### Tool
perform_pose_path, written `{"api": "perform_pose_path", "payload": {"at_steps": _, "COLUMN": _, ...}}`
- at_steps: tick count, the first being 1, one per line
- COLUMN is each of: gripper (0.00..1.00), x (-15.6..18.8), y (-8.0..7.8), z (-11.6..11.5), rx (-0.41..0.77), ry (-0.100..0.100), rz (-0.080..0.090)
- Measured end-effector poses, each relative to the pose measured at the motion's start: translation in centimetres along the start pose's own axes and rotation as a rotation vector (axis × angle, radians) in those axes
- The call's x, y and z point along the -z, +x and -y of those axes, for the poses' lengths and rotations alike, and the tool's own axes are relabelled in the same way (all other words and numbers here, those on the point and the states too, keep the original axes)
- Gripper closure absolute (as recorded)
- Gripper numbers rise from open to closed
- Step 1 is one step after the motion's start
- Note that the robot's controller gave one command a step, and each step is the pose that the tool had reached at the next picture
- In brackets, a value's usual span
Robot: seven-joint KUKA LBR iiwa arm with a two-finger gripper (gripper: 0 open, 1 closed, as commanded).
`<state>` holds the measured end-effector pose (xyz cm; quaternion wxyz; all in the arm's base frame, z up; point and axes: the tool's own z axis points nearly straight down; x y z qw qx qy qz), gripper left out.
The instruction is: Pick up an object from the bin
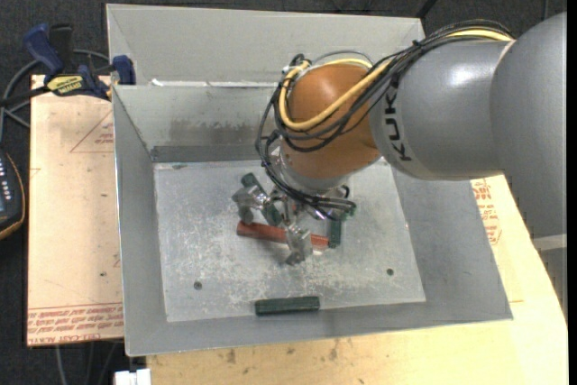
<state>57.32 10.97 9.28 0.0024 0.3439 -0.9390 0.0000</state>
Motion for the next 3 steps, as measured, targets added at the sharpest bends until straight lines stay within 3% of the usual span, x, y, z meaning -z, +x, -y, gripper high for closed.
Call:
{"api": "perform_pose_path", "payload": {"at_steps": 1, "gripper": 0.0, "x": -2.4, "y": 0.9, "z": 4.1, "rx": -0.044, "ry": 0.002, "rz": 0.006}}
{"api": "perform_pose_path", "payload": {"at_steps": 2, "gripper": 1.0, "x": -2.2, "y": 0.7, "z": 3.9, "rx": -0.04, "ry": 0.001, "rz": 0.008}}
{"api": "perform_pose_path", "payload": {"at_steps": 3, "gripper": 1.0, "x": 12.4, "y": 1.0, "z": 5.9, "rx": -0.029, "ry": 0.008, "rz": 0.015}}
